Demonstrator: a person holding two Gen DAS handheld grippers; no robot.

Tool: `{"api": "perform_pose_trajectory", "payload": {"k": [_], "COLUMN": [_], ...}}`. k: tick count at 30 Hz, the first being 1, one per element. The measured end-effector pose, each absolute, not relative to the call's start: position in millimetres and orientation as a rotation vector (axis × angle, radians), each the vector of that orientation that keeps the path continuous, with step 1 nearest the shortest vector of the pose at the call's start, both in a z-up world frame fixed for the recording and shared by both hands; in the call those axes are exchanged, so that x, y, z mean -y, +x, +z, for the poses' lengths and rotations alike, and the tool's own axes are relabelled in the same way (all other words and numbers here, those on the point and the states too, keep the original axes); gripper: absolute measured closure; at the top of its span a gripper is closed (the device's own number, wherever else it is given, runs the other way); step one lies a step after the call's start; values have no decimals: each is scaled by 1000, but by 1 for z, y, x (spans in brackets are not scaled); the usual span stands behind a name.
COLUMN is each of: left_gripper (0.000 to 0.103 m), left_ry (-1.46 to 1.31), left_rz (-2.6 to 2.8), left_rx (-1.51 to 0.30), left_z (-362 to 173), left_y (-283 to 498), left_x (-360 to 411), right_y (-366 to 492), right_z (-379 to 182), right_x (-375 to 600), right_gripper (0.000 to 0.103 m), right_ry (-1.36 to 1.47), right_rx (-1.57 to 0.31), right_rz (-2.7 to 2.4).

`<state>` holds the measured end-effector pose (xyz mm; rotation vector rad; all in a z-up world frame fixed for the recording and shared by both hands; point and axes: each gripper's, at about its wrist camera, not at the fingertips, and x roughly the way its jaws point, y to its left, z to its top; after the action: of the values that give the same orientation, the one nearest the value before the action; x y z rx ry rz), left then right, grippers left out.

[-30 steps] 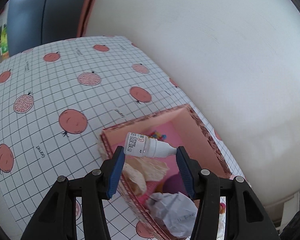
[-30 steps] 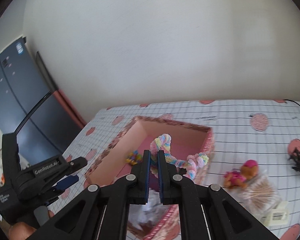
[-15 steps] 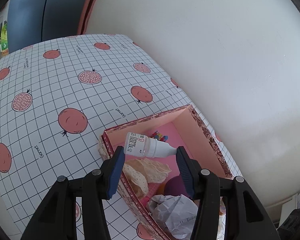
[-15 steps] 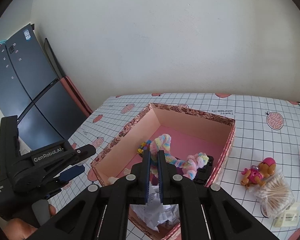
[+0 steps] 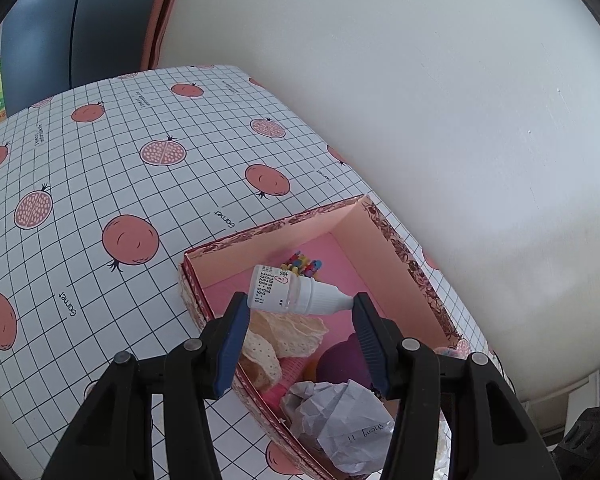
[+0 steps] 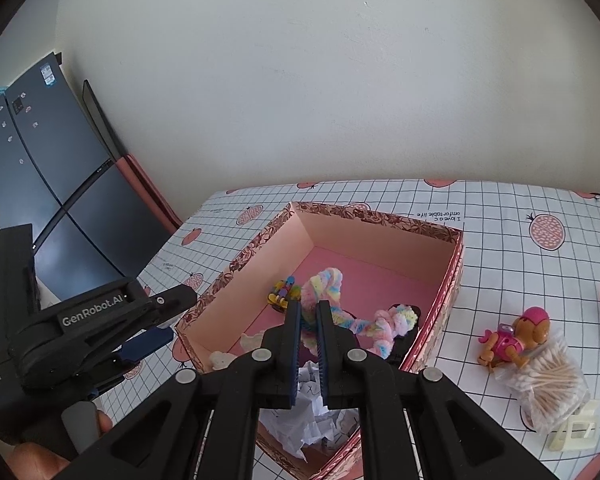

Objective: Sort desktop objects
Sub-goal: 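Open both grippers to drop the bottle and rope toy into the box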

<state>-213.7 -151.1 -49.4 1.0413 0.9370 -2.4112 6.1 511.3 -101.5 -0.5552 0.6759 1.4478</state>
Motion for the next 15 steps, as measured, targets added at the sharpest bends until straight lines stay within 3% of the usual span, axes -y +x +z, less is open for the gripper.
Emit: {"api": "perform_pose_trajectory", "payload": {"k": [9,15], "left_gripper": [48,43], "left_ry": [1088,1104], "left_rz": [-2426,-2426], "left_rx": [-907,-885], "left_z": [-51,-51], "left_y": [-220,-222], "left_x": [144,140], "right_y": [9,14], "right_z": [-103,-106], "right_x": [-510,-511], "right_gripper": [92,92], "right_ry": [-560,-567], "right_rx": [-691,-706], "right_rz": [1435,1408]}}
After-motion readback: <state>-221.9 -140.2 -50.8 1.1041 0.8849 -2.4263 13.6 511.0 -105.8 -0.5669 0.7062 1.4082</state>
